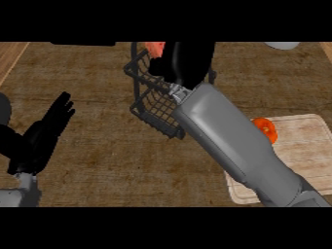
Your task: Pick the sweet potato from the cutting board and place it in the tiered basket
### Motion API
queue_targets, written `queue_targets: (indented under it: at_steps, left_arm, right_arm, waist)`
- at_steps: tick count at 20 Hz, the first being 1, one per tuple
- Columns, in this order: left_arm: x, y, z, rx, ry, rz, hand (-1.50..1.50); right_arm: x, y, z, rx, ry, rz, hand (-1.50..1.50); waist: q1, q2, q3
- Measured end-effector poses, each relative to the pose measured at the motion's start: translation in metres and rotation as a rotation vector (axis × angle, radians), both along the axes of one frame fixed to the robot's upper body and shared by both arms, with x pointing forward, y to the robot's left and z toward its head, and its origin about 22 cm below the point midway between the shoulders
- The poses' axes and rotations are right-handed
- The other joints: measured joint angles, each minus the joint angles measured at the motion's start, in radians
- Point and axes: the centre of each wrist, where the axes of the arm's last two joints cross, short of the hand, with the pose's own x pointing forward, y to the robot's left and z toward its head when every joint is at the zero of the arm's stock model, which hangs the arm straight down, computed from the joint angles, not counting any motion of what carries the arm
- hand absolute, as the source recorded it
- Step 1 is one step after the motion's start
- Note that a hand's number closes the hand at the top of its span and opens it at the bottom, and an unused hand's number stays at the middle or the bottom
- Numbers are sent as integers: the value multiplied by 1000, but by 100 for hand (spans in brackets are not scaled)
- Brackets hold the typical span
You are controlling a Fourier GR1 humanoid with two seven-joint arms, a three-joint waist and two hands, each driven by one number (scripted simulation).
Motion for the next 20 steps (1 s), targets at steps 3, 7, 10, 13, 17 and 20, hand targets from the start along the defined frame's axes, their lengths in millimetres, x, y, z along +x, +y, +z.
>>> queue_targets:
  at_steps: [3, 7, 10, 13, 17, 20]
  left_arm:
    - [2, 2, -2, 3, -2, 2, 0]
    - [6, -1, 1, 2, 2, 3, 0]
    - [3, -1, -2, 2, 8, 4, 0]
    - [2, 0, -2, 2, 6, 14, 0]
    - [-3, 7, -2, 1, 12, 26, 0]
    - [-6, 8, -7, 4, 14, 42, 0]
  right_arm:
    - [2, -1, 3, 67, -24, 0, -150]
    - [6, -9, 4, 186, -56, -4, -150]
    - [9, -18, 8, 297, -103, -11, -150]
    - [8, -25, 12, 418, -156, -36, -150]
    - [3, -42, 19, 533, -247, -70, -150]
    - [-7, -58, 22, 574, -330, -103, -150]
  waist:
    - [0, 8, 1]
    - [-5, 17, 4]
    - [-5, 21, 5]
    - [-11, 22, 5]
    - [-31, 19, 5]
    - [-46, 16, 5]
